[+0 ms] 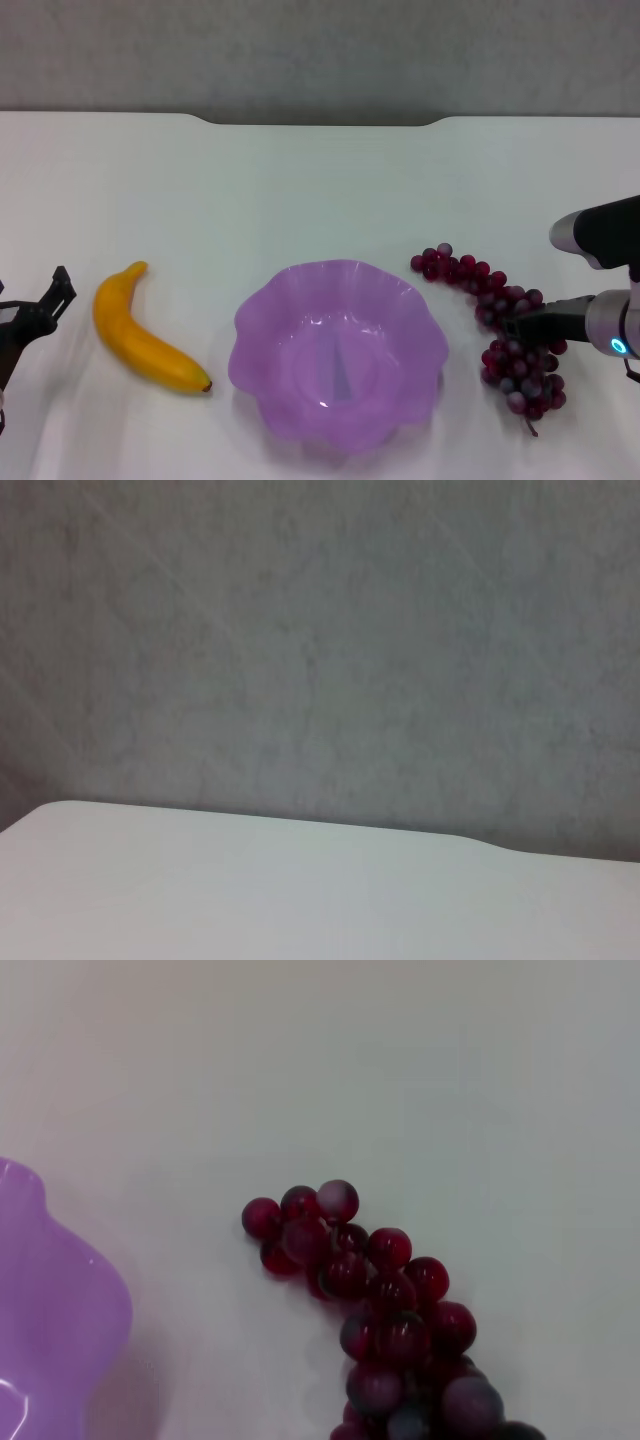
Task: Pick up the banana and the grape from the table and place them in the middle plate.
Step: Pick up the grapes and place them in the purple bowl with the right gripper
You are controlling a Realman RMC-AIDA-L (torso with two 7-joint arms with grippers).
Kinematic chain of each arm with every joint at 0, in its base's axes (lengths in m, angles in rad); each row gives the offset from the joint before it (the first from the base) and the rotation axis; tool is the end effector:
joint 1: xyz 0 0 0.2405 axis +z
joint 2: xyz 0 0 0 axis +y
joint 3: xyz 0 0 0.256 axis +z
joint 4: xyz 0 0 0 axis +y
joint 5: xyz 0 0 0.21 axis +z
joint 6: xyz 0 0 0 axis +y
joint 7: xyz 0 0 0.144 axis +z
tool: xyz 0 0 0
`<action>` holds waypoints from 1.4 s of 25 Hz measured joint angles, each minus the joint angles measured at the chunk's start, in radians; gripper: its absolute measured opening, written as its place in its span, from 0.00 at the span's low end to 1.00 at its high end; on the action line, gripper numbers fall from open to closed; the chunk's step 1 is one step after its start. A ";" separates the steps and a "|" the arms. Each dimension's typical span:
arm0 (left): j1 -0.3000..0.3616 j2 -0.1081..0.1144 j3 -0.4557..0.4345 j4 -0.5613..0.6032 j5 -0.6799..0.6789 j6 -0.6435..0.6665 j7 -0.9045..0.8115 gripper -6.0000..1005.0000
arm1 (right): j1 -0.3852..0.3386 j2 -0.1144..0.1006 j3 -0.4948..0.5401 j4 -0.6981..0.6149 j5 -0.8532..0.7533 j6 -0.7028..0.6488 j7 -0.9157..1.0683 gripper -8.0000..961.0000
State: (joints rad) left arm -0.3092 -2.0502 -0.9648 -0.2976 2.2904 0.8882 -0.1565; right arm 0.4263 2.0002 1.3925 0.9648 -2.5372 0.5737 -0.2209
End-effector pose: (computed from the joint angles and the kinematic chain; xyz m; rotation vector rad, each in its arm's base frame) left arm -0.3776 0.3077 -0.0192 -1.4969 -0.8564 -0.5398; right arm 0.2868 0.3760 -0.0443 -2.0784 1.0890 -0.1101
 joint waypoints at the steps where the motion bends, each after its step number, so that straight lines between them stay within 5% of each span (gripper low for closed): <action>1: 0.000 0.000 0.000 0.000 0.000 0.000 0.000 0.90 | 0.000 0.000 0.000 0.000 0.000 0.000 0.000 0.47; 17: -0.004 0.000 0.000 0.000 0.002 0.000 0.002 0.90 | -0.007 0.001 -0.005 0.002 -0.002 -0.028 0.000 0.44; 35: -0.002 -0.001 0.000 0.001 0.002 0.000 0.002 0.90 | -0.175 0.000 -0.124 0.166 -0.002 -0.306 -0.040 0.42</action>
State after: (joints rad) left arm -0.3116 -2.0510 -0.9649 -0.2968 2.2920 0.8882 -0.1548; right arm 0.2512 2.0007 1.2688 1.1305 -2.5395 0.2680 -0.2606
